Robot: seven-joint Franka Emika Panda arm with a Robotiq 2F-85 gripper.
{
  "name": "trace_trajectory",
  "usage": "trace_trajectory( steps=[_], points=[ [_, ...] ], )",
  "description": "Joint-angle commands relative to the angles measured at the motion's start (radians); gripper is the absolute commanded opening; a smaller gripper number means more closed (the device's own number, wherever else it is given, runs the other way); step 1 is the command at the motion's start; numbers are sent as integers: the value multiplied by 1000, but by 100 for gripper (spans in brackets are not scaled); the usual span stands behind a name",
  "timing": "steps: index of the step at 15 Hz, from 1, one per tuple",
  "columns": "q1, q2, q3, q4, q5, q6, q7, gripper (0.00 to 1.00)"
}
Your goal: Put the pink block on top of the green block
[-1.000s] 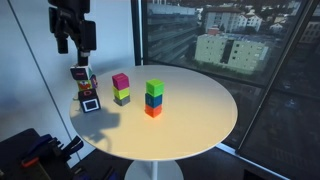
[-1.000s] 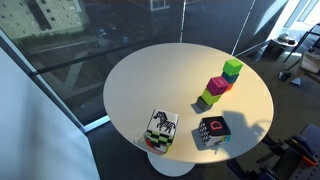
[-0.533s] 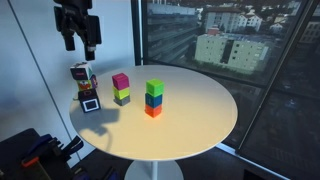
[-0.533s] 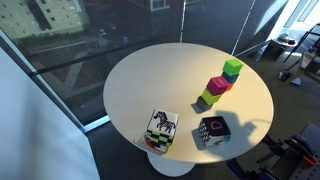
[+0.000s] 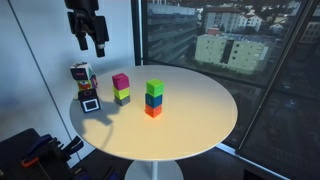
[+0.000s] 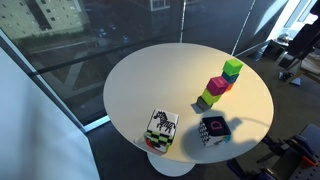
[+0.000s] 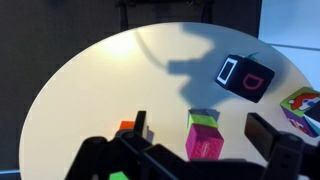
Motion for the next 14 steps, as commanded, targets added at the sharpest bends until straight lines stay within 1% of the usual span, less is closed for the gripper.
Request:
trace_trajectory(
  steps=[1, 7, 14],
  points=[
    [-6, 91, 44, 55, -4, 49, 95, 100],
    [-8, 231, 91, 138, -29, 76, 220, 100],
    [6, 354, 90, 200, -49, 152, 210, 100]
  ],
)
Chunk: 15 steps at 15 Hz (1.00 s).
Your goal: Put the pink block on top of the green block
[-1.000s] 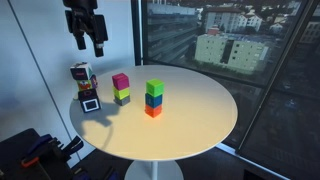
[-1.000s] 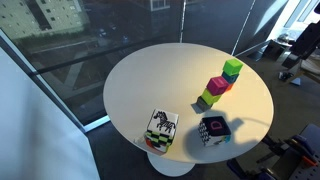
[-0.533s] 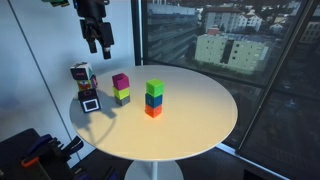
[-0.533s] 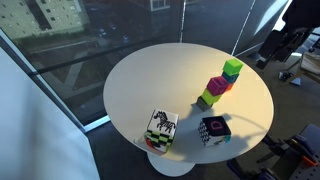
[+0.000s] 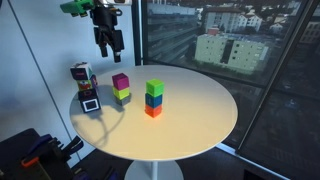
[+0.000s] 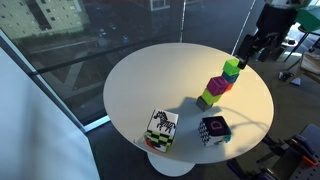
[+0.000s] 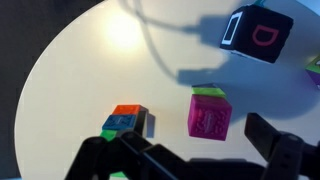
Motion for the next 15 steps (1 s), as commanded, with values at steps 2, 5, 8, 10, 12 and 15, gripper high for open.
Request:
trace_trajectory(
  steps=[2, 5, 8, 10, 12, 15],
  points=[
    [9, 76, 3, 53, -28, 39, 12, 100],
    [15, 67, -6, 30, -14, 40, 1, 100],
    [15, 78, -6, 39, -24, 40, 4, 100],
    [15, 78, -6, 41, -24, 40, 4, 100],
    [15, 78, -6, 42, -24, 40, 4, 100],
    [21, 89, -2, 39, -17, 59, 7, 100]
  ],
)
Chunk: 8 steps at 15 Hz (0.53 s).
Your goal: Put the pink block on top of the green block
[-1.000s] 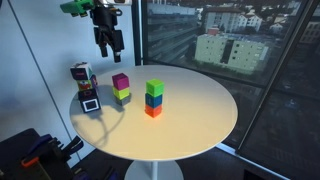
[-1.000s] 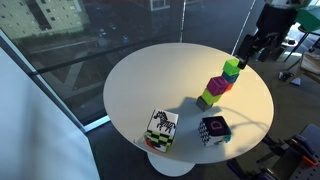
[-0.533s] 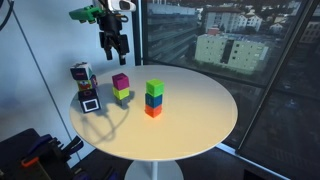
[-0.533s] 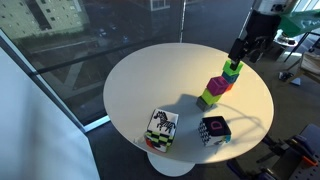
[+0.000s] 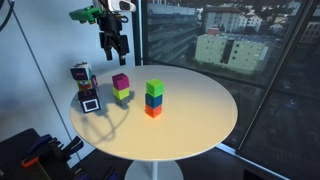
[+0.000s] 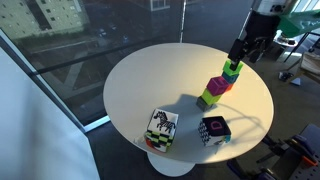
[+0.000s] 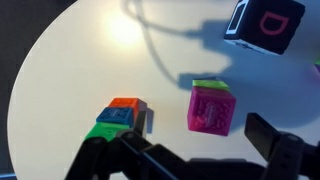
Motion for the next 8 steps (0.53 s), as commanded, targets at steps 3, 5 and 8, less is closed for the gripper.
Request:
trace_trajectory(
  steps=[3, 5, 8],
  points=[
    [19, 25, 1, 2, 9, 31, 7, 100],
    [25, 36, 4, -1, 7, 55, 15, 100],
    [36, 58, 9, -4, 9, 107, 34, 100]
  ],
)
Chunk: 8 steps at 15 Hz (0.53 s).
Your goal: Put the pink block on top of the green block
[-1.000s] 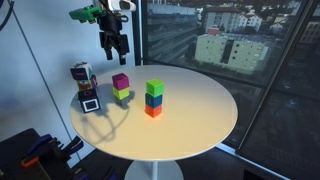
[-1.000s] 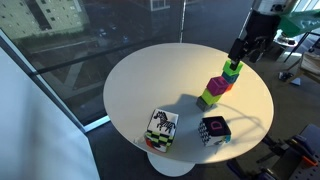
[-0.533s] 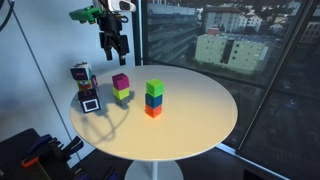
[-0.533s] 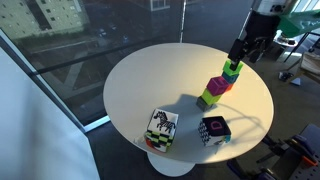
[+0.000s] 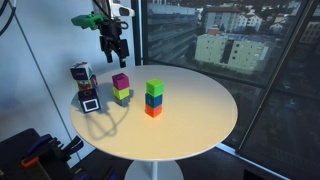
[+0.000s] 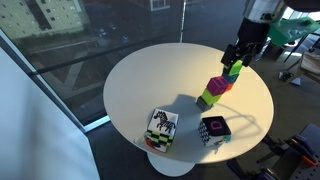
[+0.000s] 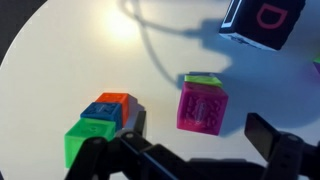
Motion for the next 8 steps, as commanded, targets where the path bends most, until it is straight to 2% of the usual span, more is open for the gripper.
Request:
trace_trajectory(
  steps=[1, 8],
  points=[
    [12, 24, 10, 0, 8, 54, 36, 100],
    [31, 70, 22, 3, -4, 126, 77, 100]
  ],
)
